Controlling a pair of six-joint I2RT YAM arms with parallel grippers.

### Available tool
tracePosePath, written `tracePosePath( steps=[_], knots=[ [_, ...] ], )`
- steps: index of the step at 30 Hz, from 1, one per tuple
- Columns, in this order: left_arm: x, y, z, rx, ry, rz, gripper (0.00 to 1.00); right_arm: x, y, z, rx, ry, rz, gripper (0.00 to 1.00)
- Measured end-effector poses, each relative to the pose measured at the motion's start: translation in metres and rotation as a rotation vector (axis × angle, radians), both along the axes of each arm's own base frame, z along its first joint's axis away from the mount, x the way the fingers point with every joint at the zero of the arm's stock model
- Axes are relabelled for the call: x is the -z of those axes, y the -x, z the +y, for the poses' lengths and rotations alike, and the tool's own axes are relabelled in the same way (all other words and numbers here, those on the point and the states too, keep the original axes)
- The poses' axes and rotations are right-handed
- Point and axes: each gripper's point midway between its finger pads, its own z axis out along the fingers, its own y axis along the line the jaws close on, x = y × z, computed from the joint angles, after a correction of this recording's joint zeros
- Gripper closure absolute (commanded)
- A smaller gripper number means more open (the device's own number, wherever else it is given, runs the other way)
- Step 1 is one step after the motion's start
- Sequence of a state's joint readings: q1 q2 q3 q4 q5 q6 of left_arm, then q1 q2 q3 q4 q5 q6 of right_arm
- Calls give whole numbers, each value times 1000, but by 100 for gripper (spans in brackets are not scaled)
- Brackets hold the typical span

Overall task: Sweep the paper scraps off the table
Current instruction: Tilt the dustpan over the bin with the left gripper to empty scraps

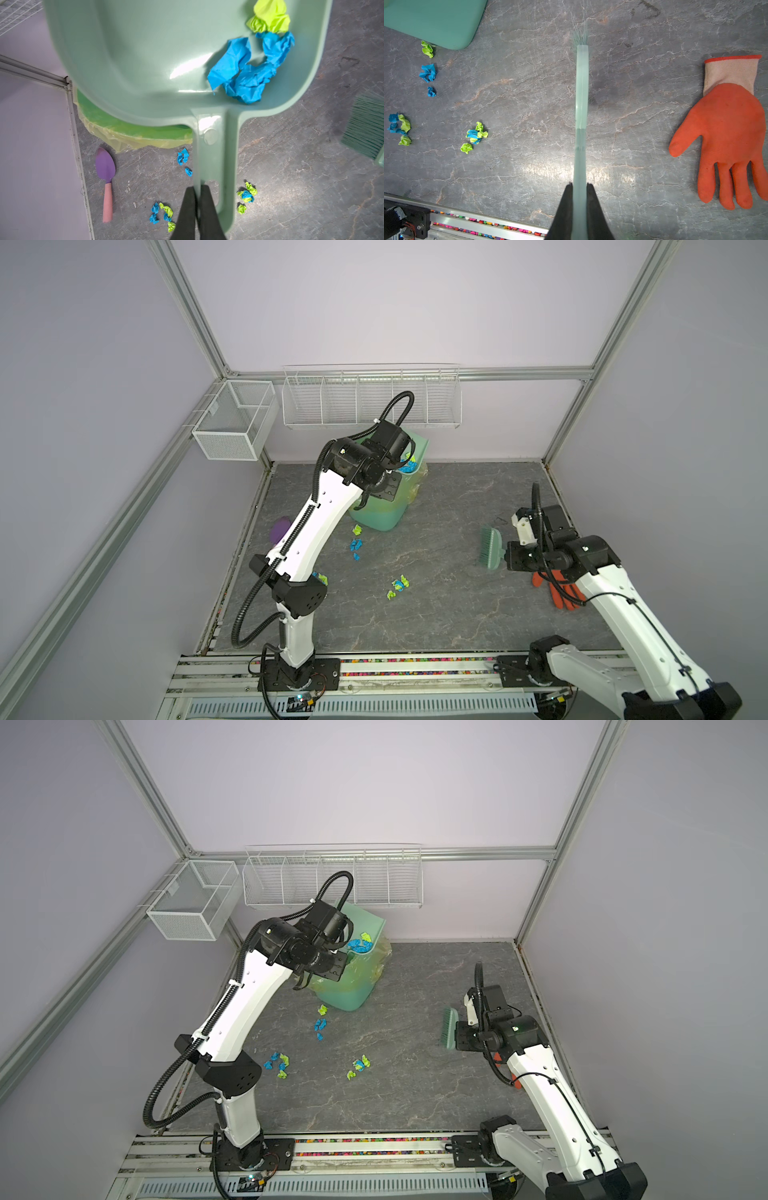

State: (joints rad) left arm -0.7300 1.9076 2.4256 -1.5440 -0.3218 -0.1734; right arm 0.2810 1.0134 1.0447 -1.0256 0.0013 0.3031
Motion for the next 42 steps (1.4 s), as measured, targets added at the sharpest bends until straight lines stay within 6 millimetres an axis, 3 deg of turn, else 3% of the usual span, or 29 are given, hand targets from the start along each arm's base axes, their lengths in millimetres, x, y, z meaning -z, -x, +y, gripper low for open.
tracePosePath(
  steps=[18,27,36,42],
  knots=[
    [-2,-33,53,-135,-129,-68,100,2,2,2,-8,-13,4,93],
    [17,-49,68,-188,-282,-76,100,2,2,4,-15,-19,5,93],
    [14,-54,81,-230,-356,-113,100,2,1,4,-22,-18,-3,93],
    [22,-55,90,-245,-443,-109,100,2,0,4,-26,-17,-7,93]
  ],
)
